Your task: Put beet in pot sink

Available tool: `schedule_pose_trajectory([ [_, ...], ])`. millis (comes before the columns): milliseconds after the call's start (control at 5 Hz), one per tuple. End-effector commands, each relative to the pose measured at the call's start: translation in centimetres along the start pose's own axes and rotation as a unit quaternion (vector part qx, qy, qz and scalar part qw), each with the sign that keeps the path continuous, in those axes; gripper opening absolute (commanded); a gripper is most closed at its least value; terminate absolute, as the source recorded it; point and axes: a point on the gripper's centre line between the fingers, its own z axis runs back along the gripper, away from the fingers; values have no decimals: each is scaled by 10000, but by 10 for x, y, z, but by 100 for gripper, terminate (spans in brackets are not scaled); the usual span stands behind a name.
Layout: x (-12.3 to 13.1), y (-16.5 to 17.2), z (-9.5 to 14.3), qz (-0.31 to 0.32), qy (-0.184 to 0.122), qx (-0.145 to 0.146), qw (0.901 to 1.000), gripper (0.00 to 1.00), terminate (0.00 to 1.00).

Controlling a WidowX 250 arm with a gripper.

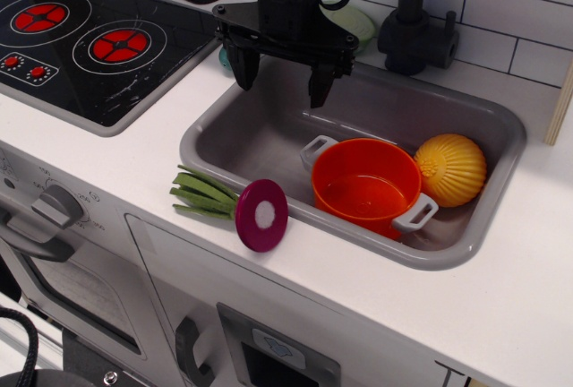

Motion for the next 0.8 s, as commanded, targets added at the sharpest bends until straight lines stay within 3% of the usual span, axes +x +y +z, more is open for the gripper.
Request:
schedule_pose_trajectory([
  [0,0,0,0,0,0,0,10000,100,0],
  [200,-20,10,6,1323,-186,-16,9910,100,0],
  [400,-44,26,13,2489,65,319,9680,100,0],
  [600,-59,34,11,3523,433,895,9306,100,0],
])
